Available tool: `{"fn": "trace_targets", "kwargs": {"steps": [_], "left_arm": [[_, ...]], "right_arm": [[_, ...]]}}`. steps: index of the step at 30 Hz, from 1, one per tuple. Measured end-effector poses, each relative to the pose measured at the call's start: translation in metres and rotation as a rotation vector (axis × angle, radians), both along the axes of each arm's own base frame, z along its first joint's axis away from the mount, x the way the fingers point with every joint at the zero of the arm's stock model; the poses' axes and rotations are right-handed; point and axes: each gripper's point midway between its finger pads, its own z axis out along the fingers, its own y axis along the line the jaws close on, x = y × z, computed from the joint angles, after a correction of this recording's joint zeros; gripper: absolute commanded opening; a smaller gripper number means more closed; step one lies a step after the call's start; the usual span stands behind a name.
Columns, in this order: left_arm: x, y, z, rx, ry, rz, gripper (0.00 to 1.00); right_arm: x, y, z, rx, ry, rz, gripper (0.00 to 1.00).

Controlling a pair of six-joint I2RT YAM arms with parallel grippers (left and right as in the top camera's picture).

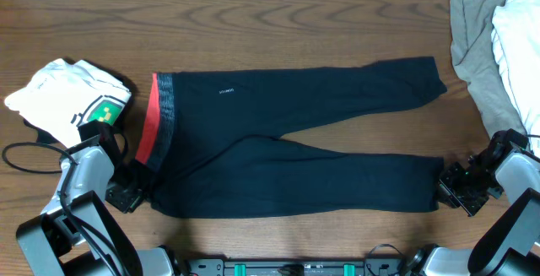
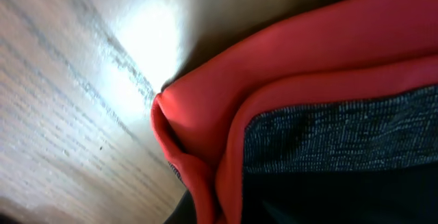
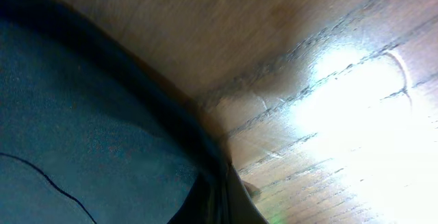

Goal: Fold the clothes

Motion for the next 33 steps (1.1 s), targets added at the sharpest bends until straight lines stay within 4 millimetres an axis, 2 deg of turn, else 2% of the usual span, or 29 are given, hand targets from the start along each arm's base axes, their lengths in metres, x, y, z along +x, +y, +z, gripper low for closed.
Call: {"fn": "trace_targets", "kwargs": {"steps": [4,7,11,14,22,27,33], "left_arm": [[-0.005,-0.004,0.005,-0.015,0.012,-0.005,0.06],[-0.003,-0.007,0.015,-0.024,-0.026,-0.021,0.06],[0.005,-0.007,0.038,-0.006,-0.113,-0.034,0.06],[0.01,-0.008,0.058,0.019,-0.191,-0.044,0.06],[0.011,-0.012,0.1,0.084,-0.369,-0.06,0.06],[0.008,-0.019,0.122,0.095,-0.451,-0.067,0.06],[0.008,-0.02,0.148,0.119,-0.511,-0.071,0.06]], "right_arm": [[-0.001,0.002,0.009,0.025,0.028,0.0,0.01],[0.01,-0.004,0.024,0.022,0.012,0.004,0.01],[0.025,-0.015,0.051,-0.006,-0.044,0.001,0.01],[0.029,-0.023,0.074,-0.036,-0.092,-0.017,0.01],[0.021,-0.044,0.125,-0.123,-0.211,-0.089,0.01],[0.012,-0.05,0.139,-0.154,-0.243,-0.122,0.01],[0.01,-0.049,0.14,-0.152,-0.243,-0.126,0.01]]}}
